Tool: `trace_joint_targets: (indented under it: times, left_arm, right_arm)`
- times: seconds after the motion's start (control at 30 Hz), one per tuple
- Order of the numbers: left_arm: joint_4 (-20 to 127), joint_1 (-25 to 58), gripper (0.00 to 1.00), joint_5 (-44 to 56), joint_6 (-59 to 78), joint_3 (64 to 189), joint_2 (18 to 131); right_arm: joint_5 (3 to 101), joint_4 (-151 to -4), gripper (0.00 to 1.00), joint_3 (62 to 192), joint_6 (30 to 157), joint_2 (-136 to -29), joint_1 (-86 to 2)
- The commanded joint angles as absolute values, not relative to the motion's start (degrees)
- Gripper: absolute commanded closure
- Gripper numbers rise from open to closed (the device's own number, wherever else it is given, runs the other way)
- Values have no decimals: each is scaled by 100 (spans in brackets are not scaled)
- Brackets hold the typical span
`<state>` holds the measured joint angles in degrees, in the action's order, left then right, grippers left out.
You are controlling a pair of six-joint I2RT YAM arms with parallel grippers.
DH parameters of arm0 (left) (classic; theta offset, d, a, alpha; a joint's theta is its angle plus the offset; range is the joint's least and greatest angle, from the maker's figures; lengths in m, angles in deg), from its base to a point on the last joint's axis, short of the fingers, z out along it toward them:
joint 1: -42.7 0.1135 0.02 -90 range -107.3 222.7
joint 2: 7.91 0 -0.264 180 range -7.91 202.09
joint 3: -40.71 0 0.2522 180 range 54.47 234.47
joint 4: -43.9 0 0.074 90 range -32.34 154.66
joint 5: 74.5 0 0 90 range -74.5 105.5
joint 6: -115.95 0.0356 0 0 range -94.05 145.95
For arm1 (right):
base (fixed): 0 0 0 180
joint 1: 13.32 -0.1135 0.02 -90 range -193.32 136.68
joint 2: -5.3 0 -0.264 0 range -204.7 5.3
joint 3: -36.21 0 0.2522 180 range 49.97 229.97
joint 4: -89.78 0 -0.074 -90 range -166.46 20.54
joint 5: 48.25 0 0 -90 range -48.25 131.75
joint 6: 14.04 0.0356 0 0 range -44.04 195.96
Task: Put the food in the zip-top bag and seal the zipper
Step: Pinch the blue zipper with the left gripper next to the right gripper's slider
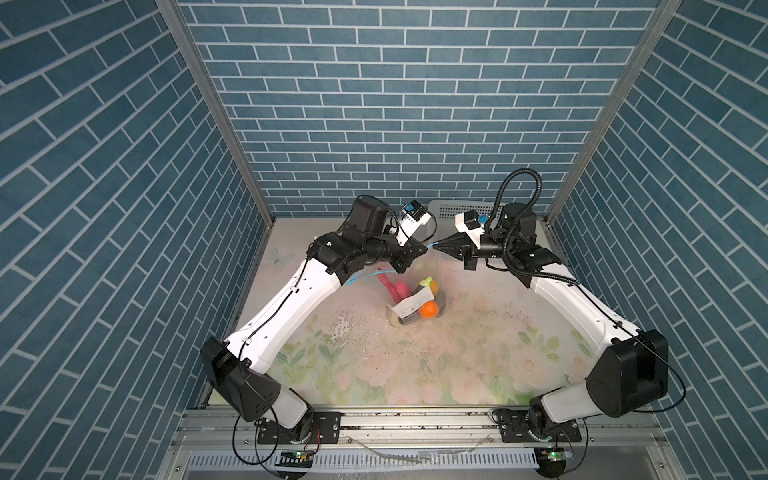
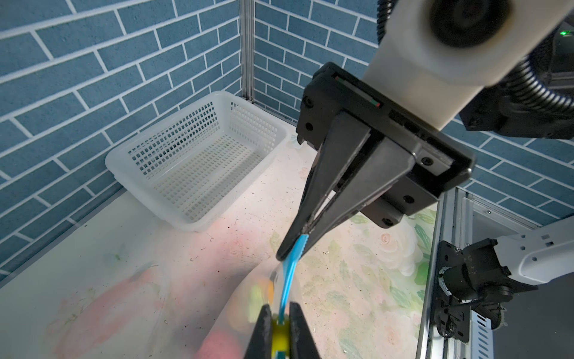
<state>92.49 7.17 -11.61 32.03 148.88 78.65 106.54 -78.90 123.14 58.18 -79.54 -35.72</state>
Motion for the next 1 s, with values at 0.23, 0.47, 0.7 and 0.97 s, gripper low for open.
trace_joint_targets:
  times: [0.23,0.47,0.7,0.97]
  left_arm:
    - [9396,761,91,-1245,3122,14808,7848]
    - [9402,763,91,-1280,3113,14833,7827]
    - [9400,763,91,-1313,3110,14884,7848]
    - [9411,755,91,-1339,3113,14895,7852]
  right_arm:
    - [11152,-8593,89,12195,5997,-7992,-3652]
    - [11237,-8587,82,12220,6010,-8055,-3691]
    - [11336,-8523,80,12326,6005,-8220,-3717]
    - [11406,-8491,82,12406,5997,-8350,-3749]
